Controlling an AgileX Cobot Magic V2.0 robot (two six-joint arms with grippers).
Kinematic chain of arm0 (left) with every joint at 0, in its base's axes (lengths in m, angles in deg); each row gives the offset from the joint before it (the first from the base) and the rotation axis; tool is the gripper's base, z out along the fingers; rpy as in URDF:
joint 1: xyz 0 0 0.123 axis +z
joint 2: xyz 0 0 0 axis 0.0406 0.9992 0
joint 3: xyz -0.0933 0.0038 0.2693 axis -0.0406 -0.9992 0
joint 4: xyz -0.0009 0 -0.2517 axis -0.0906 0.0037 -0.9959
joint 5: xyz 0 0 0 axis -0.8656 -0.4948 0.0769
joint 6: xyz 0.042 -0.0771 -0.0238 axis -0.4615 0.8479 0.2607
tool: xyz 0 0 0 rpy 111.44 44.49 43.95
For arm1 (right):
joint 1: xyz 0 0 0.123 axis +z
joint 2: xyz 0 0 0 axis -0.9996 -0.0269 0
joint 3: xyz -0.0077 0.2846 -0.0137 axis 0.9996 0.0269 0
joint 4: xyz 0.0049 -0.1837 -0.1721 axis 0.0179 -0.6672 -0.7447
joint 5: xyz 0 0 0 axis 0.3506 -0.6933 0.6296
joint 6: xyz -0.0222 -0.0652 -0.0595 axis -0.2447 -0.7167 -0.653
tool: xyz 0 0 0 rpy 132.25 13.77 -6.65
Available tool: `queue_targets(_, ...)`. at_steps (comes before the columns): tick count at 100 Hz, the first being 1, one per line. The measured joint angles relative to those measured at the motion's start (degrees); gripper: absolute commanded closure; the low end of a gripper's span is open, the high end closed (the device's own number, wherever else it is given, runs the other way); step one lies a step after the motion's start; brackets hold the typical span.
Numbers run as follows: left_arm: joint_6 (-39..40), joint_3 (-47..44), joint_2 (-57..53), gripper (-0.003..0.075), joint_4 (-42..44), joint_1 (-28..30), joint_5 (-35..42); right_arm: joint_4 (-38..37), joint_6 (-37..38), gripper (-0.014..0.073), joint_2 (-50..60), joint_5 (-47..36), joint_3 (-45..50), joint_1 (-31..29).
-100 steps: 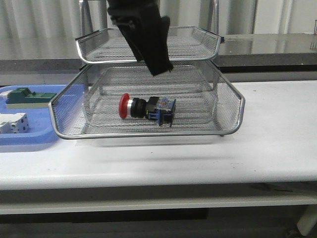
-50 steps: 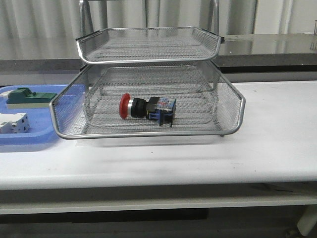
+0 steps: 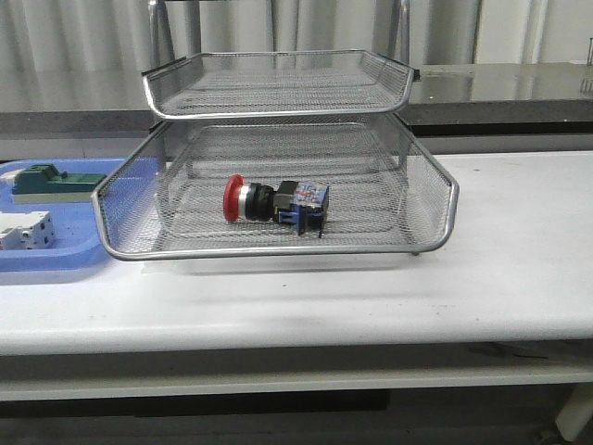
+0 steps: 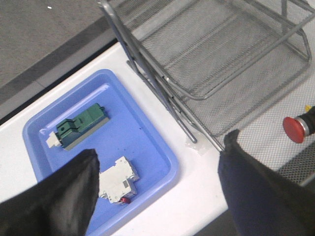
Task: Place button on rack with both arms
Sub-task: 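Withdraw the left gripper upward away from the rack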
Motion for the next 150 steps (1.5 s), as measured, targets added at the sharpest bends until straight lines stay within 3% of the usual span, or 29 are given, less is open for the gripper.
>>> queue_targets(30,5.6,-29.6,-23.8,0.023,-0.4,3.4,21.7,0.0,-0.1,0.066,0.0,0.0,0.0,0.0)
queue_targets(52,11.8,-46.0,-37.6,0.023,-1.0,4.1,30.1,0.0,-0.1,0.066,0.0,0.0,0.0,0.0)
queue_targets(80,14.8,-62.4,-46.7,0.0229,-4.8,4.2,40.9,0.0,-0.1,0.066,0.0,0.0,0.0,0.0)
queue_targets(98,14.9,-67.2,-47.1,0.023,-8.7,4.2,45.5,0.0,0.0,0.066,0.0,0.0,0.0,0.0)
queue_targets(134,15.0,-67.5,-47.1,0.0232,-9.3,4.2,50.6,0.0,0.0,0.066,0.0,0.0,0.0,0.0)
queue_targets(150,15.0,-67.5,-47.2,0.0372,-9.5,4.2,51.9,0.0,0.0,0.066,0.0,0.0,0.0,0.0)
